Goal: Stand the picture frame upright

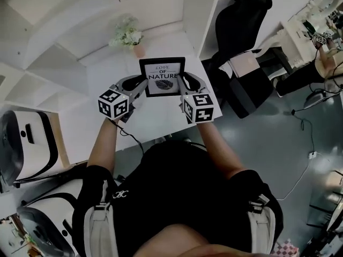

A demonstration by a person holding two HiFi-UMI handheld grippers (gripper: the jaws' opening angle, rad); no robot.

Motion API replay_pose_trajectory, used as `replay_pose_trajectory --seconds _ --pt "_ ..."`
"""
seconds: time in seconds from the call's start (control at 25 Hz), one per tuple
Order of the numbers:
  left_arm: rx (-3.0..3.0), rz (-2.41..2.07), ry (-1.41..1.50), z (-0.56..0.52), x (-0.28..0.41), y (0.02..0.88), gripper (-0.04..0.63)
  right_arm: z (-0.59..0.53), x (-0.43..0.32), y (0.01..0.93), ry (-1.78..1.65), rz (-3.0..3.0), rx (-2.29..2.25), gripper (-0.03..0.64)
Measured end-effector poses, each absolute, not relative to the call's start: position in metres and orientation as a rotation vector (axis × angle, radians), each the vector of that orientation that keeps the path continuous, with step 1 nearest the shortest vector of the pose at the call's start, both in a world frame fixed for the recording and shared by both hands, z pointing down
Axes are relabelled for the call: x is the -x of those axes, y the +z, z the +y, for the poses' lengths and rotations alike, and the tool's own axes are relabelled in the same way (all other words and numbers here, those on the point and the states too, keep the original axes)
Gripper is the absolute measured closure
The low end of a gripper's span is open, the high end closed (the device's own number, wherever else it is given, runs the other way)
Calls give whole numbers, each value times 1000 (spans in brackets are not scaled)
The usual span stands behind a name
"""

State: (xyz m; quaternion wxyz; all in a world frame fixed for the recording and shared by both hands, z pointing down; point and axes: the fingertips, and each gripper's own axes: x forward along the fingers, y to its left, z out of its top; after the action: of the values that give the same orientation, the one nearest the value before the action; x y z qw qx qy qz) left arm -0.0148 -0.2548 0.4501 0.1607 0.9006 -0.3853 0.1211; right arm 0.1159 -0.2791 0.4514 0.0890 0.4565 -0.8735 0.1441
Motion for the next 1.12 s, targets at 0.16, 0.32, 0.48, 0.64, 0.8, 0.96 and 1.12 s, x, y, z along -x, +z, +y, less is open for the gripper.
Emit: replay_pose_trajectory --seconds 0.16,0.32,0.48,0.64,0.8,0.96,1.12 --pt "-2636 -1293 303 -239 16 417 503 -271 -113 413 206 -2682 -1347 541" --pt "-2633 -1473 281 -227 17 401 503 -264 -110 395 78 -2743 -1314 541" --pt "-2597 -1558 279 -217 20 403 503 -259 -105 397 70 -2763 -1270 543" --pt "-2563 -1587 264 -208 19 406 503 -253 -105 398 63 -2785 -1222 543" --pt "-2529 -1656 280 -199 11 410 503 -248 -111 400 46 -2802 -1174 543" --pt "-2484 -1698 265 -188 5 415 503 -243 -114 404 31 -2814 -1106 543" --pt "-2450 -1744 260 -178 11 416 503 -238 -106 405 43 -2828 -1083 543"
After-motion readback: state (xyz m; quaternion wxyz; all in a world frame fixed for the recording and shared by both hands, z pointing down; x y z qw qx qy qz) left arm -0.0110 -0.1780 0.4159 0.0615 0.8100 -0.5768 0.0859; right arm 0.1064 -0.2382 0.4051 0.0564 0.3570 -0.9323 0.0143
